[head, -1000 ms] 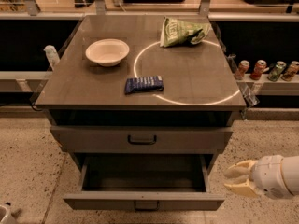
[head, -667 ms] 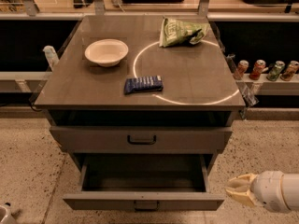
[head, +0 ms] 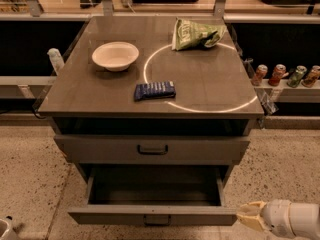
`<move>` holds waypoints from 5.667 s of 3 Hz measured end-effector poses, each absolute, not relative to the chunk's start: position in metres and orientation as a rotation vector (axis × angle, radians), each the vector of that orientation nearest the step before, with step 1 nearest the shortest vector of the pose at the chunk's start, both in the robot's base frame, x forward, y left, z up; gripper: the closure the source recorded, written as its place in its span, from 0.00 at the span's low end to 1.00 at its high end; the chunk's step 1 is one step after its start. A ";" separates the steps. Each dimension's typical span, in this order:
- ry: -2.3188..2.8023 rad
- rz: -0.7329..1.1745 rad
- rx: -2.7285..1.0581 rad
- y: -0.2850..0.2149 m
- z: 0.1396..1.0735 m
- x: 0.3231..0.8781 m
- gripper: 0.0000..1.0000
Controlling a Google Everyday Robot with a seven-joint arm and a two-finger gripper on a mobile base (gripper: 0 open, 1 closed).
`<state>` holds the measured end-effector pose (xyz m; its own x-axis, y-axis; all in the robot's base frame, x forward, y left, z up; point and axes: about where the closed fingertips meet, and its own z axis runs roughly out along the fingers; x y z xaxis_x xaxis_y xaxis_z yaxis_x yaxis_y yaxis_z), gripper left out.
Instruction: Close middle drawer
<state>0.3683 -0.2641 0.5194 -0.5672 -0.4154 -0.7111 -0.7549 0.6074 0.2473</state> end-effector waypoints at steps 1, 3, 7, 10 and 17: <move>2.257 0.844 -0.863 -0.259 0.473 0.368 1.00; 2.248 0.879 -0.833 -0.257 0.458 0.366 1.00; 2.217 1.027 -0.800 -0.249 0.384 0.425 1.00; 2.108 0.878 -0.944 -0.215 0.408 0.497 1.00; 2.240 0.964 -0.656 -0.267 0.398 0.395 0.11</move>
Offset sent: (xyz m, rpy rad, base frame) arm 0.0001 0.0048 -0.0419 0.0609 0.0739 -0.0061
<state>0.3945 -0.2668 0.3983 -0.6934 -0.1981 -0.6928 -0.6393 0.6128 0.4646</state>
